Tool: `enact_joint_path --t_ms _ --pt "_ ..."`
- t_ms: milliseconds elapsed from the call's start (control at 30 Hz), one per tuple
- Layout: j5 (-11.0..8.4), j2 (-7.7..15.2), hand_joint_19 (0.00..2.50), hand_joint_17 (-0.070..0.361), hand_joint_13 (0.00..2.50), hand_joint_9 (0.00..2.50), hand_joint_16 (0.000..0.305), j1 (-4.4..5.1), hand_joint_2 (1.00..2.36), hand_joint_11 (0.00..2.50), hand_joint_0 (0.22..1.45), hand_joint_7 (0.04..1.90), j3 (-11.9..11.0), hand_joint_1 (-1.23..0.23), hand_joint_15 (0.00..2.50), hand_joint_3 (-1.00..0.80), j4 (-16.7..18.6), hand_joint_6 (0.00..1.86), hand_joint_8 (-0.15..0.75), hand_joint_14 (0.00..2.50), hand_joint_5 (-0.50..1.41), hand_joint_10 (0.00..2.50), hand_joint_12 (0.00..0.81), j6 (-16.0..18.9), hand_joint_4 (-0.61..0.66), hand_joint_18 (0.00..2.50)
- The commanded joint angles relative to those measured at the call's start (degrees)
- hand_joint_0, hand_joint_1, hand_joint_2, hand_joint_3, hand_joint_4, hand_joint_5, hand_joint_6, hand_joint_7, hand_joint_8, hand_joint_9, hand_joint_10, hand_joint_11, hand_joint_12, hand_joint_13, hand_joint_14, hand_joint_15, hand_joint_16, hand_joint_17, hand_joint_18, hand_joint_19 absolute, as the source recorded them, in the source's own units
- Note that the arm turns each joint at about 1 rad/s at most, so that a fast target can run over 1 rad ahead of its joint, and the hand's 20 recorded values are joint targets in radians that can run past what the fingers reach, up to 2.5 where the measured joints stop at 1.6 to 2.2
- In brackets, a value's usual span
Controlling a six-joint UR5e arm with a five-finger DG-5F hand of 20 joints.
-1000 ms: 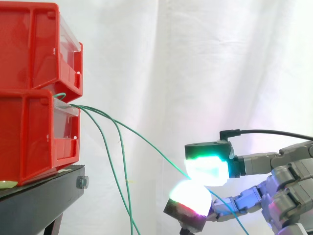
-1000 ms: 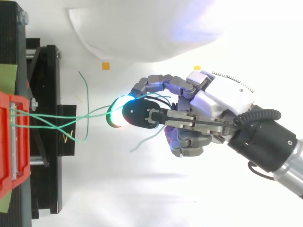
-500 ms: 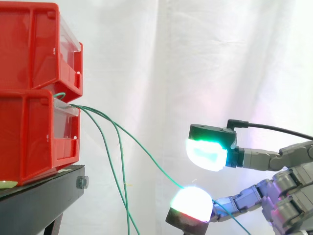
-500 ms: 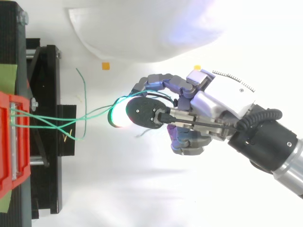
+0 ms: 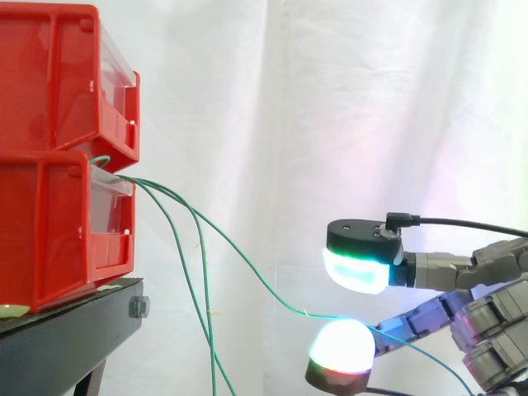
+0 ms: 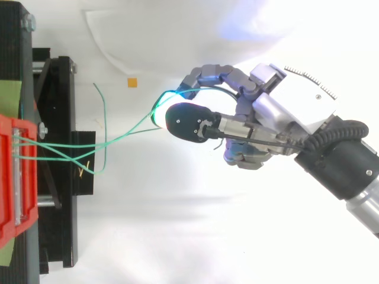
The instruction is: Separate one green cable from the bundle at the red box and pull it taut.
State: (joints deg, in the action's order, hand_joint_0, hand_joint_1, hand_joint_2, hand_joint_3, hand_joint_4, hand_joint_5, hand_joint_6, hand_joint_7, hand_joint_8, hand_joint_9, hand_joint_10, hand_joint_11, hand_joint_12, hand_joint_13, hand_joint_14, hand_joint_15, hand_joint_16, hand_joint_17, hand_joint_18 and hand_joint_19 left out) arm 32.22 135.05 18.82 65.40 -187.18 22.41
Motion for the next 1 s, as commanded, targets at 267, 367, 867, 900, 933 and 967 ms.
enact_joint_path --t_ms 267,367,867,900,933,967 --pt "-9.36 0.0 1.04 0.165 1.89 2.17 0.073 1.40 1.00 1.68 0.44 1.34 -3.3 -0.55 1.64 -0.50 8.5 0.57 0.345 0.00 0.05 0.03 0.469 -25.4 0.18 1.43" --pt "-9.28 0.0 1.03 0.169 1.83 2.06 0.075 1.49 1.00 1.63 0.43 1.36 -3.6 -0.53 1.63 -0.50 10.4 0.50 0.367 0.00 0.03 0.03 0.481 -30.2 0.25 1.39" --pt "-0.93 0.0 0.97 0.185 1.63 1.58 0.082 0.69 1.00 1.45 0.40 0.89 6.1 -0.50 1.55 -0.50 38.6 0.50 0.414 0.03 -0.10 0.03 0.509 -59.5 0.35 1.28" --pt "-0.22 0.0 0.96 0.185 1.63 1.57 0.082 0.61 1.00 1.46 0.40 0.89 6.1 -0.50 1.55 -0.50 39.4 0.50 0.413 0.03 -0.11 0.02 0.503 -62.3 0.34 1.28" --pt "0.13 0.0 0.97 0.186 1.63 1.57 0.083 0.52 1.00 1.47 0.40 0.89 6.1 -0.50 1.54 -0.50 39.6 0.50 0.414 0.03 -0.11 0.02 0.511 -63.5 0.35 1.28" --pt "1.18 0.0 0.97 0.186 1.63 1.57 0.083 0.43 1.00 1.45 0.40 0.89 6.0 -0.49 1.54 -0.50 40.0 0.50 0.413 0.03 -0.11 0.02 0.506 -65.7 0.35 1.28"
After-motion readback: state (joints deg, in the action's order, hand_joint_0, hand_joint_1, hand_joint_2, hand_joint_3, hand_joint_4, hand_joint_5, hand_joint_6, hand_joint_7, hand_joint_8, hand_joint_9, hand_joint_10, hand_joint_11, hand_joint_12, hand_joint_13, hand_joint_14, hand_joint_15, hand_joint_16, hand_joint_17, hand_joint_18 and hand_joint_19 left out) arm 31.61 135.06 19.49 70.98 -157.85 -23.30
